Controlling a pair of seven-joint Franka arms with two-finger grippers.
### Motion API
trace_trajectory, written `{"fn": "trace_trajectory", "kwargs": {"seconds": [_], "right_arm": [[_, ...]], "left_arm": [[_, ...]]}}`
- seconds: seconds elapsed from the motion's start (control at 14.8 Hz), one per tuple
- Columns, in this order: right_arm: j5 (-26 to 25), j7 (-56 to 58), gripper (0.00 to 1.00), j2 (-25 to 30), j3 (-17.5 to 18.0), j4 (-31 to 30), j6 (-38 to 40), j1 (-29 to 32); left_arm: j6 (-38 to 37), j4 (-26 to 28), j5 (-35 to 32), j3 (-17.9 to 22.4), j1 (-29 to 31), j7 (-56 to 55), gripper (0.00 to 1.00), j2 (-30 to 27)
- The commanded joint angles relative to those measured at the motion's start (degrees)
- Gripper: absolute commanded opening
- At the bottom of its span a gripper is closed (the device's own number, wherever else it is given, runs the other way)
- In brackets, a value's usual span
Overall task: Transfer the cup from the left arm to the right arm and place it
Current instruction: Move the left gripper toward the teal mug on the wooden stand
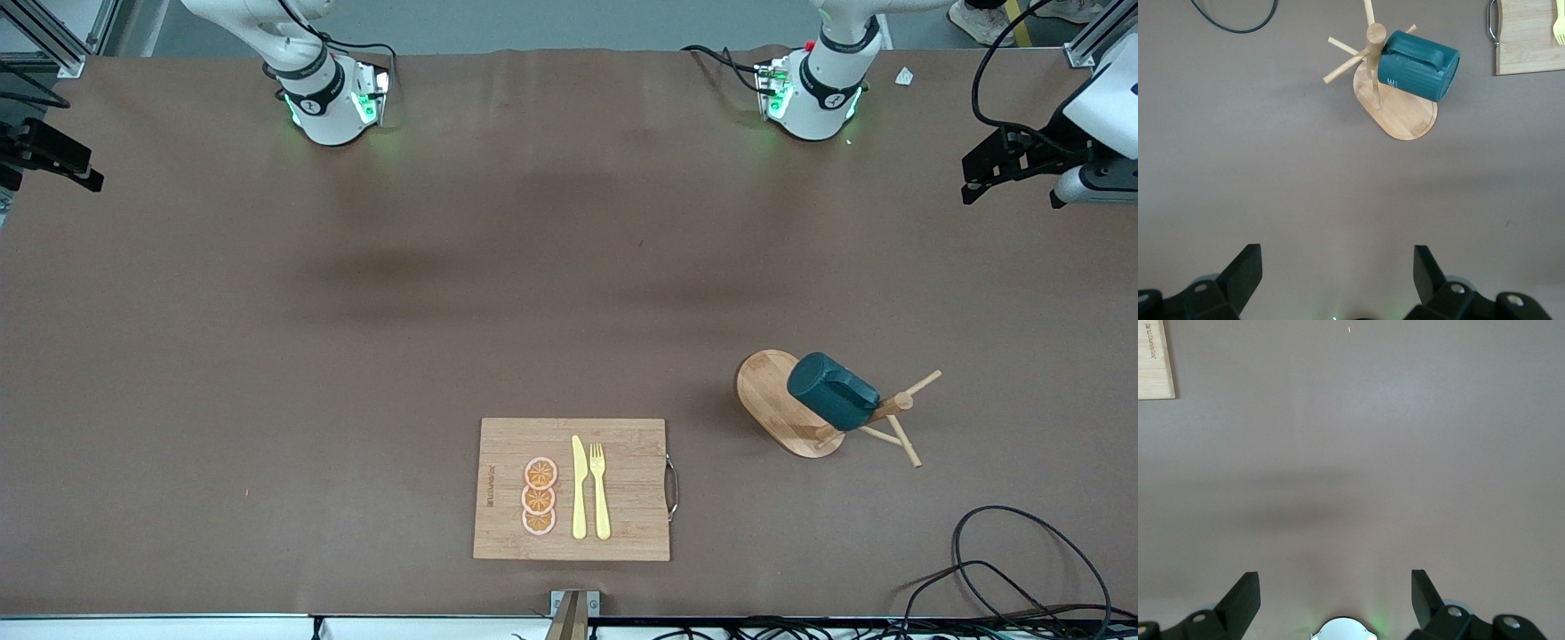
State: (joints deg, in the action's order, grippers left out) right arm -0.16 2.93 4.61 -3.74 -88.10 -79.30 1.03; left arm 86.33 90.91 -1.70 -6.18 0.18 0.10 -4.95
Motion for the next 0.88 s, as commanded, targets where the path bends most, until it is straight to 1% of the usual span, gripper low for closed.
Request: {"fn": "trace_trajectory", "kwargs": {"seconds": [0.0, 0.14, 0.2, 0.27, 0.47, 0.54, 0.68, 0.81], "right_arm": [[1.0, 0.1, 1.0, 1.8, 0.0, -1.7, 0.1, 0.3], [1.0, 0.1, 1.0, 1.8, 0.0, -1.7, 0.1, 0.1], [1.0, 0.1, 1.0, 1.8, 0.0, -1.7, 0.1, 0.1], [1.0, 0.1, 1.0, 1.8, 0.0, -1.7, 0.1, 0.1], [1.0, 0.1, 1.0, 1.8, 0.0, -1.7, 0.1, 0.1], [1.0, 0.1, 1.0, 1.8, 0.0, -1.7, 0.1, 0.1], [0.9, 0.1, 1.0, 1.8, 0.0, -1.7, 0.0, 0.1], [1.0, 0.1, 1.0, 1.8, 0.0, -1.7, 0.1, 0.1]], "left_arm": [[-1.4, -1.3, 1.2, -0.1, 0.3, 1.3, 1.0, 0.4], [-1.4, -1.5, 1.2, 0.0, 0.3, 1.1, 1.0, 0.5], [-1.4, -2.4, 0.7, 0.0, 0.3, 0.2, 1.0, 0.6], [-1.5, -4.0, 1.3, 0.1, 0.2, 0.1, 1.0, 1.9], [-1.7, -3.1, 2.1, 0.3, 0.3, 0.7, 1.0, 3.1], [-0.7, -2.1, 2.2, 0.3, 0.3, -0.1, 1.0, 3.2], [4.6, 3.6, 3.2, 0.3, 0.7, -0.9, 1.0, 2.3], [9.8, 8.8, 8.0, 0.2, 3.3, -3.9, 1.0, 1.6]]}}
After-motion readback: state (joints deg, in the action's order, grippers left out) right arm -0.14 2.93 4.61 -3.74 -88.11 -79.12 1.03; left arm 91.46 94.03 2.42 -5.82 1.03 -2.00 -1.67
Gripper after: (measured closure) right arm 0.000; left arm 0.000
